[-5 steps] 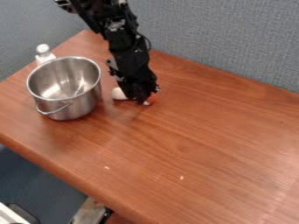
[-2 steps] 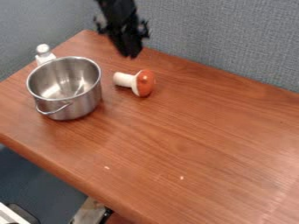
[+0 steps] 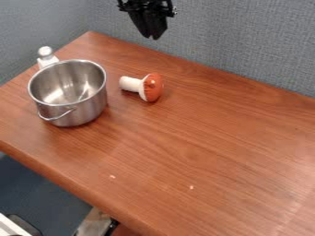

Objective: Put the mushroom in the metal pot

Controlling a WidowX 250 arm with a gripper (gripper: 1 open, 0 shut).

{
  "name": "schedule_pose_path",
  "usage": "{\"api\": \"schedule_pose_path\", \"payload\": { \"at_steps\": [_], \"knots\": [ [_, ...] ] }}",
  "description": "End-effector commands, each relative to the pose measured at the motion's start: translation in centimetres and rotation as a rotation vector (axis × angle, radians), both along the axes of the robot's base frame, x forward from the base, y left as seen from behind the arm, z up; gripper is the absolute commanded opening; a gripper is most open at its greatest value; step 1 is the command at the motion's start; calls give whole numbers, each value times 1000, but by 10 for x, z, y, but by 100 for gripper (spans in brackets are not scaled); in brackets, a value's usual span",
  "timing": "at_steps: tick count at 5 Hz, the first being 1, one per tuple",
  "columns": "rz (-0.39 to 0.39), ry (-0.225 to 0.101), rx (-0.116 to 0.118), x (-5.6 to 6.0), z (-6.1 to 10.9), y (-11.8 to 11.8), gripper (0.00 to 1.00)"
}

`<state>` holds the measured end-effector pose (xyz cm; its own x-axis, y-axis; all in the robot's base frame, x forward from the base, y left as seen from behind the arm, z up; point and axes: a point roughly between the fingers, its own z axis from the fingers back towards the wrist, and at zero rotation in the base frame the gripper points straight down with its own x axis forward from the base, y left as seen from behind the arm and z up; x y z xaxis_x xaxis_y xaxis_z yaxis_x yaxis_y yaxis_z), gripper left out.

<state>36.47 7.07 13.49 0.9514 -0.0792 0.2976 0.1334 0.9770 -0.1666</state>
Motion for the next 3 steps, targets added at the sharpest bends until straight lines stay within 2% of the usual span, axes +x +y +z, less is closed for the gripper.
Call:
{"api": "schedule_pose_path", "payload": {
  "at_steps": [1, 2, 3],
  "knots": [
    [16, -20, 44, -2, 6, 18, 100],
    [22, 6, 70, -4, -4, 30, 100],
    [13, 40, 75, -4, -14, 25, 100]
  ]
}}
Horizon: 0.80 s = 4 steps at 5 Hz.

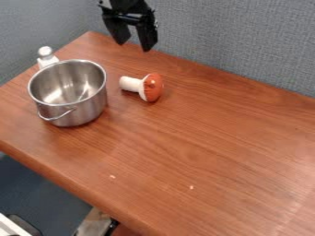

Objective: Put the mushroom in the metal pot

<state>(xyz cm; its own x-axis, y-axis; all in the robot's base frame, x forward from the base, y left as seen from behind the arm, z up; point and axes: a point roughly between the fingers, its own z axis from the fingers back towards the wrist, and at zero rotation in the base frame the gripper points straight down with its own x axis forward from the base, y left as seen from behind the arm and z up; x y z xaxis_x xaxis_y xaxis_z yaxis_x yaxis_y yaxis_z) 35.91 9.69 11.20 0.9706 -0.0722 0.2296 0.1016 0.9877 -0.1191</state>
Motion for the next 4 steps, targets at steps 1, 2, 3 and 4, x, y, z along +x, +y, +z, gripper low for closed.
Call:
{"api": "schedule_pose_path", "payload": {
  "at_steps": [1, 2, 3, 4],
  "knots": [
    [-25, 7, 17, 3, 0, -7, 100],
    [-9, 44, 63, 21, -14, -4, 100],
    [12, 80, 107, 39, -24, 1, 100],
    [58, 89, 119, 37, -36, 4, 0]
  ]
}}
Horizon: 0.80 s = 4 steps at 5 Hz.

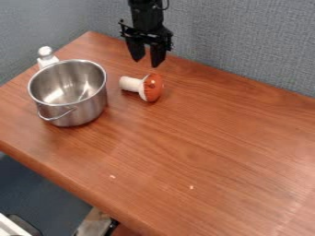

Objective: Put the mushroom in the metal pot

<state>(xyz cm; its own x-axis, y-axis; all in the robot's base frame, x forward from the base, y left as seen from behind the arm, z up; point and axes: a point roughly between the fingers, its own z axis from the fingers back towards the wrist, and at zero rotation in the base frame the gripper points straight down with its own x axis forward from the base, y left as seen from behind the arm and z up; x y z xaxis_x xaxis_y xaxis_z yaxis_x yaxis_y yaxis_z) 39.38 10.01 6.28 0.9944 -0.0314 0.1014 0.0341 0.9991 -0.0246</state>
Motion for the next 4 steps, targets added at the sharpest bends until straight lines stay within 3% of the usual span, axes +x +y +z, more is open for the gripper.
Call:
{"api": "schedule_pose_path", "payload": {
  "at_steps": [1, 2, 3, 4],
  "knots": [
    [40, -41, 20, -2, 8, 5, 0],
    [-13, -51, 14, 0, 7, 7, 100],
    [-68, -50, 8, 2, 1, 10, 0],
    [-104, -74, 6, 4, 7, 12, 0]
  ]
}}
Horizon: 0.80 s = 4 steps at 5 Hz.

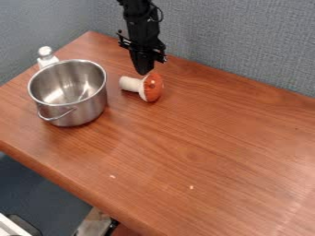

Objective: Put the mushroom in the metal pot

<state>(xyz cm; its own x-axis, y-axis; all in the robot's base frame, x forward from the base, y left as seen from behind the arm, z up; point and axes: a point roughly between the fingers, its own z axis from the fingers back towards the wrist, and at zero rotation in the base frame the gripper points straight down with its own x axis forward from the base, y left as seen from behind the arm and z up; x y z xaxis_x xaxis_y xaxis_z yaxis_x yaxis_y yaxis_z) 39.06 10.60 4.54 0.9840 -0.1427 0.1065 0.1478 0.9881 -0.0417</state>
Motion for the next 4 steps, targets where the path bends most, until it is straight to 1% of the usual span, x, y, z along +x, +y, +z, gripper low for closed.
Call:
{"api": "schedule_pose_path", "payload": {
  "at_steps": [1, 2, 3, 4],
  "knots": [
    [66, -81, 42, 4, 37, 13, 100],
    [118, -85, 62, 0, 48, 20, 0],
    [83, -124, 56, -8, 58, 12, 100],
    [49, -176, 51, -23, 74, 3, 100]
  ]
}}
